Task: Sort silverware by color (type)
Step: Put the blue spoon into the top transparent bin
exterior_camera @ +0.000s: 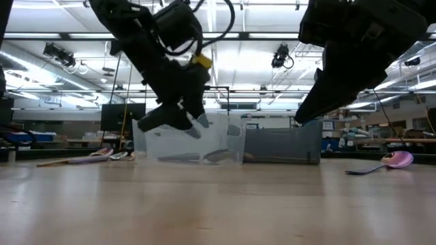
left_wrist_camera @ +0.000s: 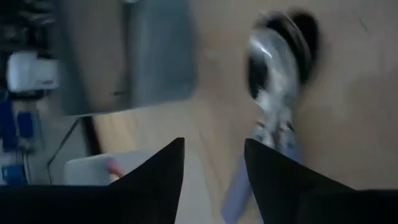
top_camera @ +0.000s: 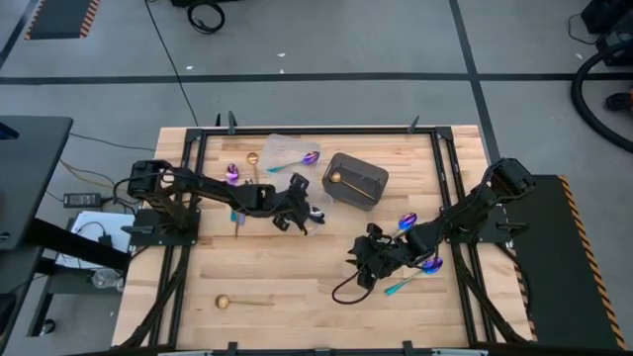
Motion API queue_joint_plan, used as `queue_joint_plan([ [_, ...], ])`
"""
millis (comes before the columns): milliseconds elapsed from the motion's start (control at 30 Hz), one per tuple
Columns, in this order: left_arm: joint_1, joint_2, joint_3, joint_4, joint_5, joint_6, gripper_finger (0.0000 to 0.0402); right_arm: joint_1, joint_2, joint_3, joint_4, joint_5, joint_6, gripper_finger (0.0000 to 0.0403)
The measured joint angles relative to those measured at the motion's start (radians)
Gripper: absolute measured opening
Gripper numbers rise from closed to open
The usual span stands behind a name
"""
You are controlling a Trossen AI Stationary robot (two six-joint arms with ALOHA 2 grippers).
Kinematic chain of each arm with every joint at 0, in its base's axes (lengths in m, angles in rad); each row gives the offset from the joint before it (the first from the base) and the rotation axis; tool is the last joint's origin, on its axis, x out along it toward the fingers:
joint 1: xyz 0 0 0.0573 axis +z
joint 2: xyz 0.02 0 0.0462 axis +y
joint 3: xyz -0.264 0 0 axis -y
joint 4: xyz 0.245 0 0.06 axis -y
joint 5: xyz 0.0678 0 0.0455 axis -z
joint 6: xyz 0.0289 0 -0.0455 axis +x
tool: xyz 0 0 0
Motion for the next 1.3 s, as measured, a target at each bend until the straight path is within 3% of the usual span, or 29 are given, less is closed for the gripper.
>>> queue_joint_plan([
  [167,-0.013,-0.075,0.000,0.002,0.002,-0.186,0.0157,-0.009,0.000,0.000,-0.004,-0.007,-0.055,0.0130],
  [333,-0.013,-0.172,0.000,0.013,0.084,-0.379,0.0143,-0.050,0.000,0.000,-0.017,-0.102,-0.081,0.0130],
  [500,-0.014,-0.222,0.000,0.050,0.153,-0.548,0.0142,-0.098,-0.003,0.019,-0.169,-0.194,-0.047,0.0129],
  [733,0.009,-0.239,0.000,0.207,0.176,-0.550,0.0142,-0.144,-0.005,0.157,-0.605,-0.210,0.133,0.0121],
  [867,0.062,-0.277,0.000,0.214,0.338,-0.549,0.0142,-0.179,-0.005,0.195,-0.768,-0.253,0.198,0.0124],
  [1000,0.115,-0.317,0.000,0.203,0.472,-0.549,0.0142,-0.203,-0.005,0.201,-0.864,-0.292,0.170,0.0135],
  [1300,0.198,-0.380,0.001,0.126,0.492,-0.548,0.0142,-0.252,-0.005,0.201,-0.951,-0.381,0.224,0.0176],
])
